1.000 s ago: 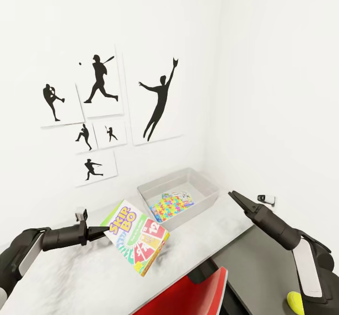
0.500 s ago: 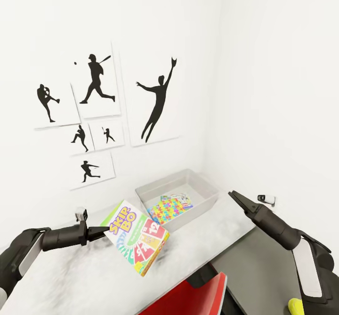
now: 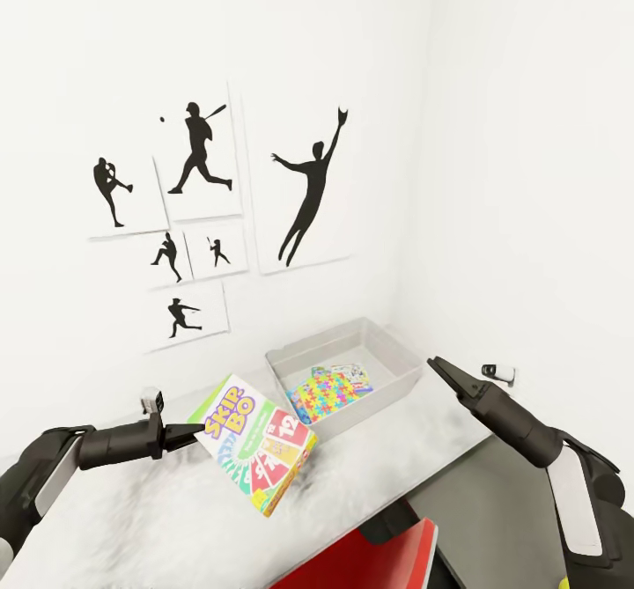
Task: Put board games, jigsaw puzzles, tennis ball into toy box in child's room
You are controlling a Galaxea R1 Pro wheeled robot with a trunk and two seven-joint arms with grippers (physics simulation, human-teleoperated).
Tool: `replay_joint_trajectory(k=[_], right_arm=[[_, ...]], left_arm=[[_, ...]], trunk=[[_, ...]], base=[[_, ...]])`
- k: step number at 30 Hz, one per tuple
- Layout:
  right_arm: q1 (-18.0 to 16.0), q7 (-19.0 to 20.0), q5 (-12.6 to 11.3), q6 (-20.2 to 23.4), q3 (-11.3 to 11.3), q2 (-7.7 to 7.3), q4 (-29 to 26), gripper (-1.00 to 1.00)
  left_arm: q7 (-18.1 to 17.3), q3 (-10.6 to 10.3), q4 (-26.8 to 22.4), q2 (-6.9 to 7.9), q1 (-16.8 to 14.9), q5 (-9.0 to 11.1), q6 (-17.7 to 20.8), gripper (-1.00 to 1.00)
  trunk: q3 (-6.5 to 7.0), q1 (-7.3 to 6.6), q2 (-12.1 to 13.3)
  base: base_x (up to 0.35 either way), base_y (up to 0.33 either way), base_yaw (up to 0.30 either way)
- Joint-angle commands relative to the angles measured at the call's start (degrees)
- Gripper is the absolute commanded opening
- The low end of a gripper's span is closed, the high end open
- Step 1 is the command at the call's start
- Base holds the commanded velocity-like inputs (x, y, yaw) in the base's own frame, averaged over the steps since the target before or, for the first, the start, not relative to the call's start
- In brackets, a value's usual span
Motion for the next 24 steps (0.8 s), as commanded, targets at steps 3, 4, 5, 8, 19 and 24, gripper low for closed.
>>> replay_joint_trajectory(k=[3, 4, 5, 8, 19, 24], right_arm=[[-0.06, 0.09, -0.25, 0.32, -0.03, -0.01, 0.04, 1.00], [-0.06, 0.11, -0.25, 0.32, -0.03, 0.03, 0.03, 1.00], [-0.06, 0.11, -0.25, 0.32, -0.03, 0.04, 0.04, 1.00], [-0.06, 0.09, -0.23, 0.32, -0.04, 0.01, 0.02, 1.00], [-0.06, 0.04, -0.30, 0.32, -0.03, -0.01, 0.07, 1.00], [-0.06, -0.01, -0.26, 0.32, -0.03, -0.07, 0.09, 1.00]], left_arm=[[-0.09, -0.08, 0.00, 0.03, -0.10, 0.20, 0.49, -1.00], [-0.09, -0.08, 0.00, 0.04, -0.08, 0.20, 0.49, -1.00], [-0.09, -0.08, 0.00, 0.05, -0.08, 0.20, 0.49, -1.00], [-0.06, -0.08, 0.00, 0.00, -0.06, 0.20, 0.49, -1.00], [-0.07, -0.08, 0.00, 0.06, -0.05, 0.20, 0.49, -1.00], [-0.08, -0.08, 0.00, 0.06, -0.05, 0.20, 0.49, -1.00]], trunk=[[-0.13, 0.04, -0.13], [-0.13, 0.04, -0.13], [-0.13, 0.04, -0.13], [-0.13, 0.04, -0.13], [-0.13, 0.04, -0.13], [-0.13, 0.04, -0.13]], base=[[0.000, 0.000, 0.019], [0.000, 0.000, 0.009], [0.000, 0.000, 0.008], [0.000, 0.000, 0.004], [0.029, -0.029, 0.001], [0.003, -0.003, 0.000]])
